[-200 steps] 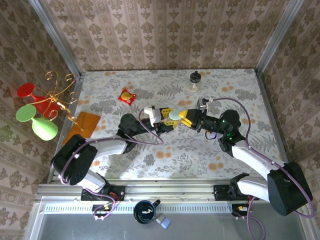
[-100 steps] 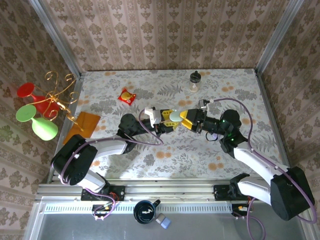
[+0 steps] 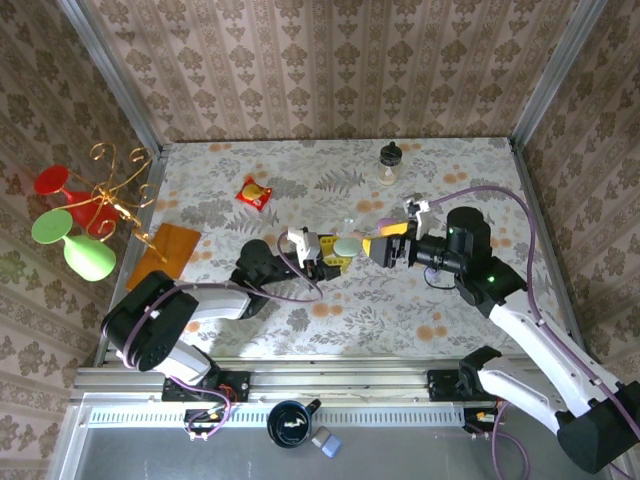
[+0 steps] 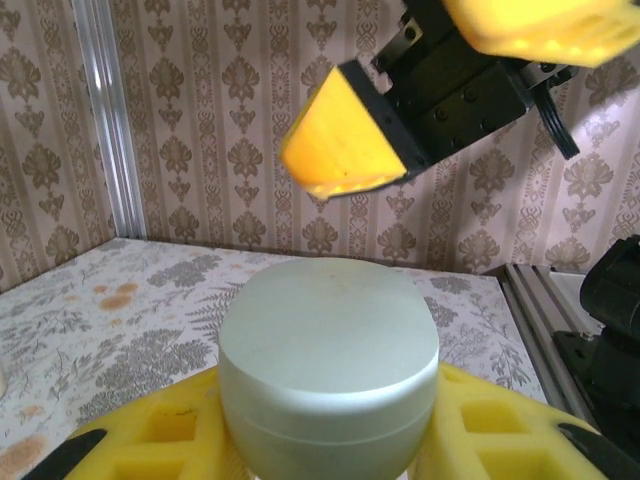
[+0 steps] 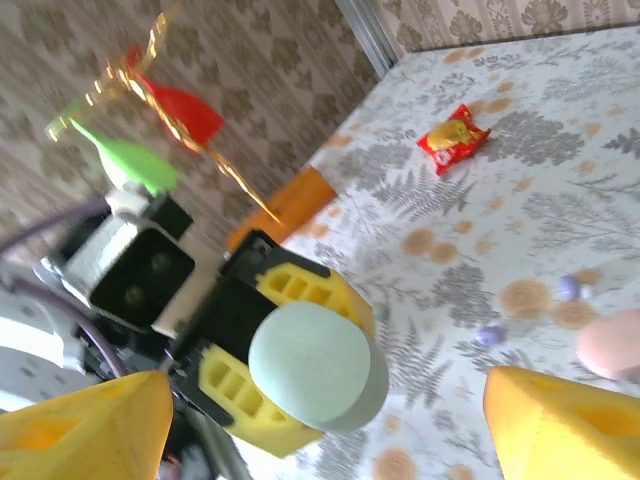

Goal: Insert the wireless bluetooth earbuds into the charging case

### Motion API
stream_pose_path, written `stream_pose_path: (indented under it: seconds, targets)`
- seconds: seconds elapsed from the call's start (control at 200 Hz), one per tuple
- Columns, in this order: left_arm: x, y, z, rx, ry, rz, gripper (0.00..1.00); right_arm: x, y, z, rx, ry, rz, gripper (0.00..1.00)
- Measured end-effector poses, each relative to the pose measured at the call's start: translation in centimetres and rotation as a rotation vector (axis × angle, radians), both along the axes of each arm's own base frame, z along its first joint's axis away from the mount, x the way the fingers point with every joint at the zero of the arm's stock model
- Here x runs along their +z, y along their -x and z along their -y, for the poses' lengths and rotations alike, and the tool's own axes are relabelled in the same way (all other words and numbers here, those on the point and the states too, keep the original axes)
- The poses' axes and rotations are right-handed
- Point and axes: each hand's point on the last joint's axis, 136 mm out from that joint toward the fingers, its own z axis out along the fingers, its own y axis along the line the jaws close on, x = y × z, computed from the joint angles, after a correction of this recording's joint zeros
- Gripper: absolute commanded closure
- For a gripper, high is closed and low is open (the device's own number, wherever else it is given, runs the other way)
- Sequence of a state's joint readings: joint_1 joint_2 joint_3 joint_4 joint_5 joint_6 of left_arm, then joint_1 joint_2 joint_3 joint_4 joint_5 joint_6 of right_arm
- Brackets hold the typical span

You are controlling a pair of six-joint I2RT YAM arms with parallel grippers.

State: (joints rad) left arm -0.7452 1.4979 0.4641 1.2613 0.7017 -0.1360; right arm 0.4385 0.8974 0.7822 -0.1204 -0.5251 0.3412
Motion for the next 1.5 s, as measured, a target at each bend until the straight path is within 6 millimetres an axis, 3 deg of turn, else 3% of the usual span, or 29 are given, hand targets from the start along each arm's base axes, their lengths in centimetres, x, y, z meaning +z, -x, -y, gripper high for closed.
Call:
stream_pose_path:
  seconds: [0.205,0.36,0.485,1.03,1.285,1.5]
  targets:
    - [-0.5,0.6,-0.6,0.002,-0.007,-0.008,0.65,-2.3,1.5,-2.4,0.127,0.262,0.166,0.16]
    - [-0.7,0.7,-0.7,0.002,-0.011,-0.013,0.65,-3.9,0.6,-3.9,0.162,0.388,0.217,0.16]
    - [-1.0,0.8,-0.9,0.006,-0.018,-0.021,0.65,-5.0,-0.6,-3.9,0.13,0.449,0.221,0.16]
    - [-2.0,0.5,-1.2,0.031,-0.038,-0.045,0.65,-3.0,-2.5,-3.3,0.005,0.44,0.293,0.17]
    - [-1.8,1.1,-1.2,-0.002,-0.037,-0.038,0.65,-4.1,-3.6,-2.7,-0.059,0.459,0.242,0.17]
    - [-1.9,1.0,-1.2,0.005,-0.037,-0.039,0.65,-3.4,-3.0,-2.8,-0.044,0.408,0.228,0.16]
